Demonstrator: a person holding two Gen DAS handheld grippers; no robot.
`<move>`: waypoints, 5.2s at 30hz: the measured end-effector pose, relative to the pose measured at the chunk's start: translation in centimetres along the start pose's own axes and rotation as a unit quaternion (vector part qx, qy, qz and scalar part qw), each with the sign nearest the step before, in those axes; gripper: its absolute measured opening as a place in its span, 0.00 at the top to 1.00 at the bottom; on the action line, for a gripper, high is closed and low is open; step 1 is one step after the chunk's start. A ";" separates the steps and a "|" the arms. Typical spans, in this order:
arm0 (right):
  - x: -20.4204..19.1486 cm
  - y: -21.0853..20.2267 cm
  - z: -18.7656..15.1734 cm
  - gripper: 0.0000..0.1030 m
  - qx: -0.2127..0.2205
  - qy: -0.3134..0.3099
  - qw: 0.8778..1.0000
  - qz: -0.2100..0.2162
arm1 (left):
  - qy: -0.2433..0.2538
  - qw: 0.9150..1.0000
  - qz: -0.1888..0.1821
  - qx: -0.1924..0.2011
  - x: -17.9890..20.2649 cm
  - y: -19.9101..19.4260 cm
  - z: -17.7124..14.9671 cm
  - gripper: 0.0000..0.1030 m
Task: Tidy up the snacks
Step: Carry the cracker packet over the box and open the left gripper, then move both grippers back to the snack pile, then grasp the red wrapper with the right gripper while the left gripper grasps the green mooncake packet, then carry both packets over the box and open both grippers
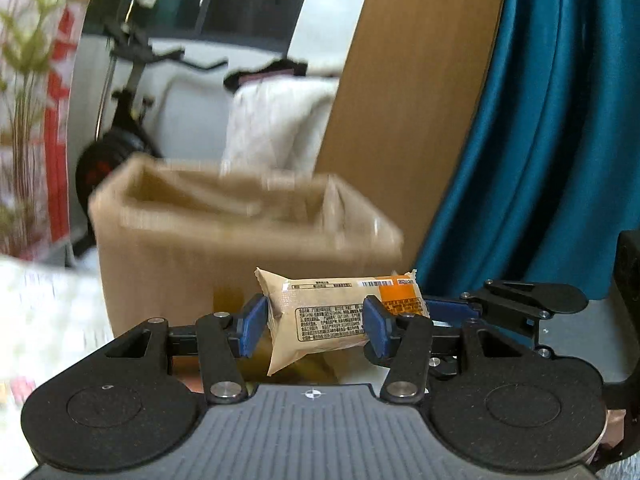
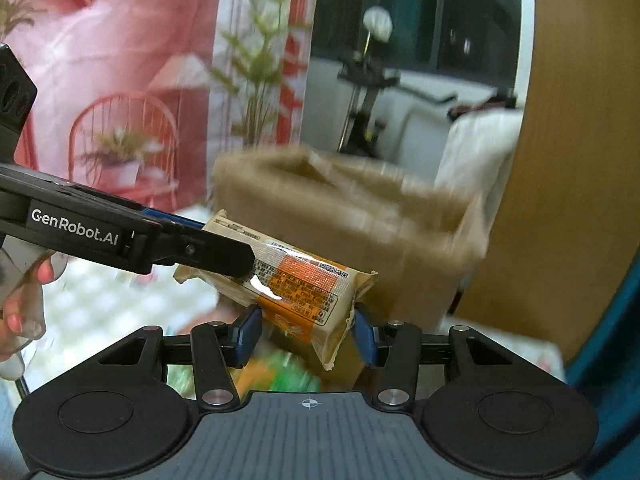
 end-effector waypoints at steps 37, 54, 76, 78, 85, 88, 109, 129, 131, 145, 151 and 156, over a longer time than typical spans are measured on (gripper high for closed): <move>11.5 3.3 -2.0 0.37 0.037 0.166 0.985 -0.018 | -0.057 0.986 0.156 -0.006 -9.8 -3.2 0.0 0.30; 7.3 7.4 -17.2 0.27 -0.195 0.055 0.979 -0.021 | -0.110 0.979 0.146 -0.086 -9.5 -2.3 -11.3 0.34; 7.5 7.8 -19.5 0.38 -0.180 0.068 0.981 -0.014 | -0.098 0.977 0.147 -0.118 -9.1 -0.7 -15.1 0.35; 7.1 7.5 -19.7 0.38 -0.173 0.075 0.982 -0.018 | -0.097 0.977 0.146 -0.121 -9.1 -0.7 -15.4 0.35; 7.1 7.0 -20.0 0.19 -0.162 0.127 0.979 -0.006 | -0.097 0.977 0.143 -0.126 -9.1 -1.1 -16.2 0.35; 7.3 6.7 -20.1 0.19 -0.160 0.129 0.979 -0.008 | -0.101 0.977 0.142 -0.127 -9.1 -1.0 -16.4 0.35; 7.8 5.1 -20.1 0.58 -0.116 0.129 0.984 -0.038 | -0.065 0.980 0.127 -0.139 -8.4 -0.7 -17.7 0.35; 8.5 2.9 -18.9 0.58 -0.063 0.222 0.973 -0.027 | -0.013 0.979 0.132 -0.157 -8.0 2.2 -18.4 0.63; 8.7 2.6 -18.6 0.58 -0.057 0.223 0.973 -0.029 | -0.010 0.980 0.136 -0.147 -8.2 1.2 -18.2 0.63; 8.3 0.6 -11.5 0.58 0.025 0.175 0.984 -0.023 | -0.006 0.990 0.129 -0.050 -8.4 -4.0 -11.6 0.64; 8.8 0.3 -4.8 0.58 0.089 0.150 0.984 -0.024 | 0.003 0.992 0.127 0.004 -8.3 -3.5 -5.3 0.64; 9.3 1.8 2.4 0.57 0.144 0.119 0.982 -0.032 | 0.027 0.990 0.125 0.054 -7.9 -1.4 1.7 0.64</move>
Point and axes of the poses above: each gripper's, at about its wrist camera, not at the fingertips, and y roughly the way its jaws point, x to its right, z to its top, the point moved 6 cm from there along y, roughly the way its jaws point, and after that the axes turned 3 degrees about y, right-handed, at the moved point
